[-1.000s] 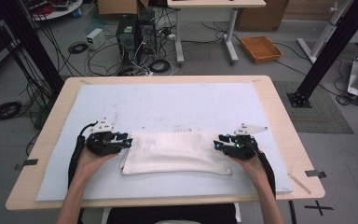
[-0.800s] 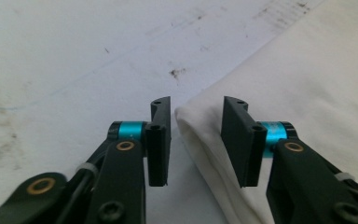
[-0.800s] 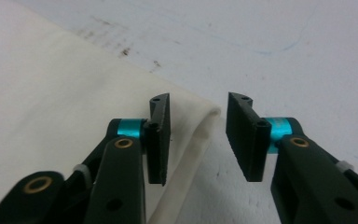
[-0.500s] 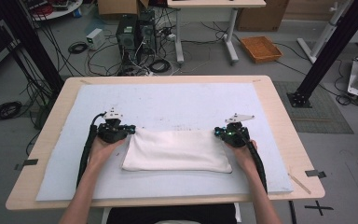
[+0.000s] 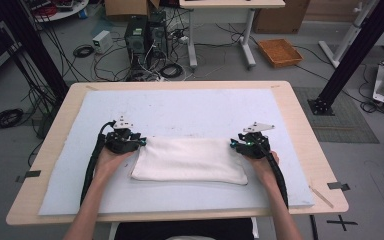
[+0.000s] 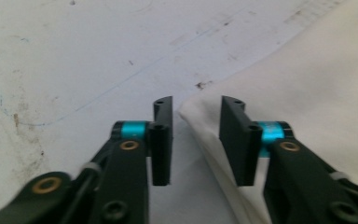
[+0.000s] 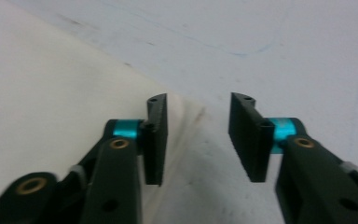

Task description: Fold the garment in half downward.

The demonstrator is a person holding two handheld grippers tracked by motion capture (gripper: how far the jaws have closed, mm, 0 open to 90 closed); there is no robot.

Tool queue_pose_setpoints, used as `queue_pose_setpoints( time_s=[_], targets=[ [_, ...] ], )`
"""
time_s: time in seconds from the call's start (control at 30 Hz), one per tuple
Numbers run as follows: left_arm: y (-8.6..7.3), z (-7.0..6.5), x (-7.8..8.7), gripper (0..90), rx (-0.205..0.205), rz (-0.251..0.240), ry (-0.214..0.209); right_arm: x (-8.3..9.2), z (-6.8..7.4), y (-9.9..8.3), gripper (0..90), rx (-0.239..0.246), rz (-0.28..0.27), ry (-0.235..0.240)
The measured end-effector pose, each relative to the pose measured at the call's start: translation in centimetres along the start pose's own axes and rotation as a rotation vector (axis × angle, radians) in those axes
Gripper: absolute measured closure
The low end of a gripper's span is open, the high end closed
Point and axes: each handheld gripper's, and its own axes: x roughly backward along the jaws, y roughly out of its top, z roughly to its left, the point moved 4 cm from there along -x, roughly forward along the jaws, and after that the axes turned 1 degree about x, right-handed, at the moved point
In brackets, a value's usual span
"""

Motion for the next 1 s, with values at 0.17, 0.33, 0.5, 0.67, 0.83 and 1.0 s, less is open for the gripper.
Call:
queue_pose_setpoints(
  time_s=[0.17, 0.33, 0.5, 0.67, 0.83, 1.0],
  targets=[
    [-0.6, -1.3, 2.7, 48.9, 0.005, -0.131, -0.052, 1.8, 0.7, -0.1, 30.0, -0.018, -0.059, 0.087],
    [-1.8, -1.9, 4.6, 39.5, 0.003, -0.139, -0.077, 2.9, 0.6, -0.9, 21.4, -0.018, -0.076, 0.096],
    [-3.2, -2.0, 5.9, 35.7, 0.022, -0.150, -0.073, 3.7, 0.7, -1.5, 21.4, -0.012, -0.086, 0.112],
    [-3.6, -2.2, 6.7, 35.3, 0.010, -0.145, -0.068, 4.1, 0.6, -1.7, 21.4, -0.011, -0.090, 0.116],
    [-3.7, -2.4, 7.2, 35.3, 0.014, -0.159, -0.070, 4.5, 0.4, -1.9, 21.4, -0.010, -0.097, 0.106],
    [-3.8, -2.6, 7.4, 35.3, 0.011, -0.150, -0.070, 4.9, -0.2, -2.1, 21.5, -0.020, -0.105, 0.089]
  ],
)
